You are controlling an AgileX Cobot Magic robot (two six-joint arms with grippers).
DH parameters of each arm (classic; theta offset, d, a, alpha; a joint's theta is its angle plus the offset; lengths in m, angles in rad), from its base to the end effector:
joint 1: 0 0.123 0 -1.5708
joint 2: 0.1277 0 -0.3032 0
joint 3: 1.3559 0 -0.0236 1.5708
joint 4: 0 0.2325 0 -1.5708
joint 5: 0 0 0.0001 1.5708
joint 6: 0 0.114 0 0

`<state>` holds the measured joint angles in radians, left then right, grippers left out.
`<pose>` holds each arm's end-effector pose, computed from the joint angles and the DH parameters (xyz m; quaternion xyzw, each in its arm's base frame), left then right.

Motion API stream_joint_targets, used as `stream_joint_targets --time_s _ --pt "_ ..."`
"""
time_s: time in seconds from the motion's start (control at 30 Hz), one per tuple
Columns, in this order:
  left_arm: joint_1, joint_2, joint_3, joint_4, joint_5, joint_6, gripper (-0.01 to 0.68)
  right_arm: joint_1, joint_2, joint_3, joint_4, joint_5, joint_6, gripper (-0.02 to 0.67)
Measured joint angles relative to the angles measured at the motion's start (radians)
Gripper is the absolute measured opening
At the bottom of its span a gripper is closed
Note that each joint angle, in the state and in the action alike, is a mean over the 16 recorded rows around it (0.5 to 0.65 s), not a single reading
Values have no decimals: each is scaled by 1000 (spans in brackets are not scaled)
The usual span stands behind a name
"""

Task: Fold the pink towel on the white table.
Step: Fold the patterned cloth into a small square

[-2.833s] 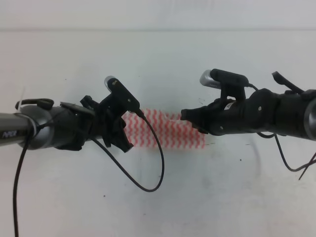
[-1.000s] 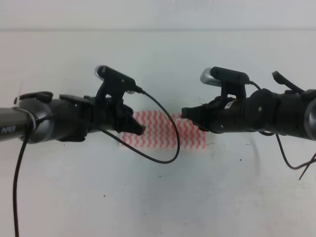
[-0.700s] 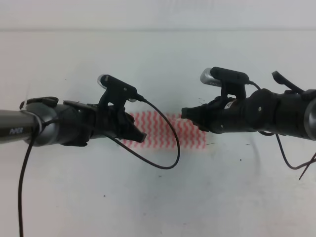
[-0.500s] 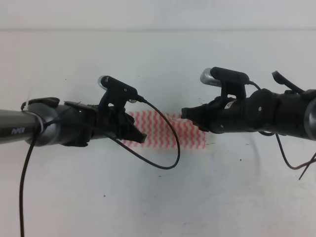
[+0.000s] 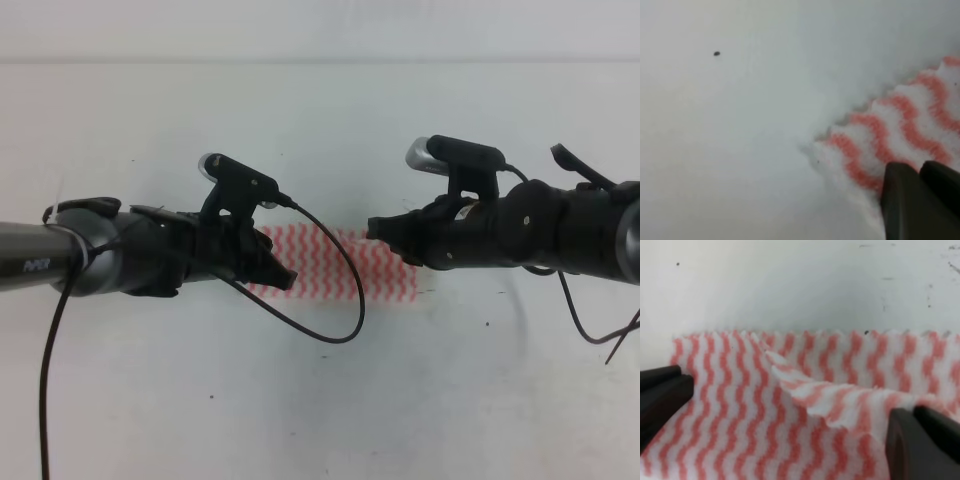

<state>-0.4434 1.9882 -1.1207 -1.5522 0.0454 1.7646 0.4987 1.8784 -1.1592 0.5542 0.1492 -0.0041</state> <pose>0.3770 -0.1849 0.1553 0.3055 0.8708 -0.0651 0.3796 0.3573 0.2048 0.2013 0.0059 0.9182 0.2278 0.3240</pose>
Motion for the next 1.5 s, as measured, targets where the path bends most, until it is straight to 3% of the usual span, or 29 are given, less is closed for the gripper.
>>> stream_joint_targets --time_s 0.43,1.03,1.27,1.5 --pt "0 0 0 17 -3 7 39 0 1 0 0 -29 4 -3" --pt "0 0 0 34 -7 13 39 -14 1 0 1 -60 4 251" --pt "0 -12 -6 34 -11 32 39 -32 -3 0 0 -64 3 277" --pt "0 -57 -26 34 -13 41 39 -41 -16 -10 -7 -13 0 253"
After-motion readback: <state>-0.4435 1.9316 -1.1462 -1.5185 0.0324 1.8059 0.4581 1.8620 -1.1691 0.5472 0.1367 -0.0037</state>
